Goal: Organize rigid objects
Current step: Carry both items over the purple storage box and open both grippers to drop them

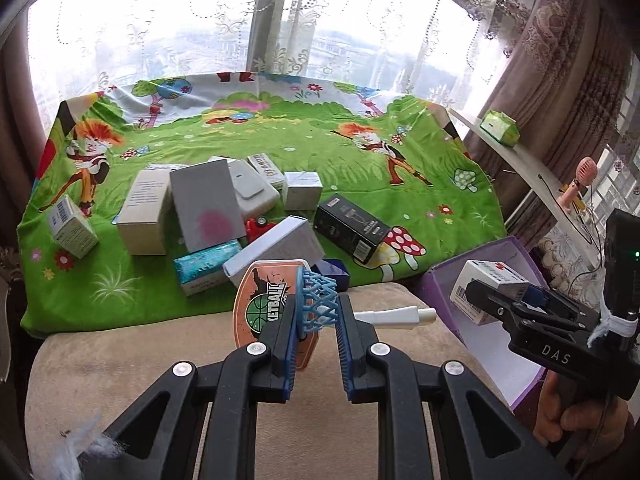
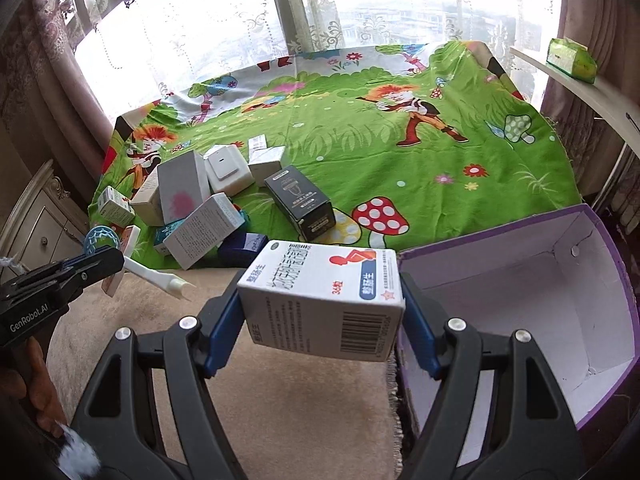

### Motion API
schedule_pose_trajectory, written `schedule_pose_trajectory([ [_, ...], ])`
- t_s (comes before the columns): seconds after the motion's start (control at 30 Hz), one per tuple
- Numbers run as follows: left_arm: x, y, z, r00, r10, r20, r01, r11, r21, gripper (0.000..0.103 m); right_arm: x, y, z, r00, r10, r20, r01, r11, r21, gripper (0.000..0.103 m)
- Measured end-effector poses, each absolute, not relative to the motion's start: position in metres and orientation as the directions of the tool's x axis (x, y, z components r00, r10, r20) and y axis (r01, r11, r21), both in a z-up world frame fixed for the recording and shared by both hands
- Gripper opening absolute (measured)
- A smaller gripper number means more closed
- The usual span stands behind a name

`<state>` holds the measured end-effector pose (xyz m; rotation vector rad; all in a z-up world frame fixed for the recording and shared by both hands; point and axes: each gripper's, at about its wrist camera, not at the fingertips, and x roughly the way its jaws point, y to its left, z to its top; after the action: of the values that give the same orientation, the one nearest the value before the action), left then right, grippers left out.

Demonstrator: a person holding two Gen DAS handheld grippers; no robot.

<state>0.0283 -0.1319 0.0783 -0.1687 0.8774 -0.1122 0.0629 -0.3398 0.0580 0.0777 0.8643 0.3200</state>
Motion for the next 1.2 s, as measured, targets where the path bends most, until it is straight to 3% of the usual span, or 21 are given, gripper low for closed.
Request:
schedule_pose_trajectory([
  [0.53,0.052,-0.270,0.072,0.532,-0.319,-0.784,0.331,0.931,-0.154,0.018,0.063,-0.458,0.063,0.667,0.121,-0.736,0.011,0.985,0.172,0.075],
  [0.7,0.058,-0.296,0.067,0.486,-0.384,-0.785,0.400,0.897,-0.191,0.021,0.064,-0.471,0.062,0.665,0.081,-0.742,0.058,0.986,0.159,0.077],
  [0.77,0.059,-0.299,0.067,0.478,-0.399,-0.782,0.409,0.889,-0.204,0.030,0.064,-0.475,0.061,0.666,0.070,-0.743,0.073,0.985,0.158,0.078],
  [0.83,0.057,-0.299,0.070,0.489,-0.404,-0.773,0.410,0.889,-0.205,0.060,0.063,-0.478,0.062,0.669,0.060,-0.741,0.081,0.985,0.153,0.082],
  [0.9,0.056,-0.295,0.073,0.515,-0.401,-0.757,0.397,0.895,-0.204,0.072,0.063,-0.477,0.063,0.672,0.047,-0.739,0.085,0.987,0.140,0.088],
  [1.2,0.057,-0.257,0.079,0.591,-0.367,-0.718,0.303,0.926,-0.225,0.072,0.063,-0.467,0.067,0.680,0.043,-0.732,0.065,0.991,0.117,0.094],
])
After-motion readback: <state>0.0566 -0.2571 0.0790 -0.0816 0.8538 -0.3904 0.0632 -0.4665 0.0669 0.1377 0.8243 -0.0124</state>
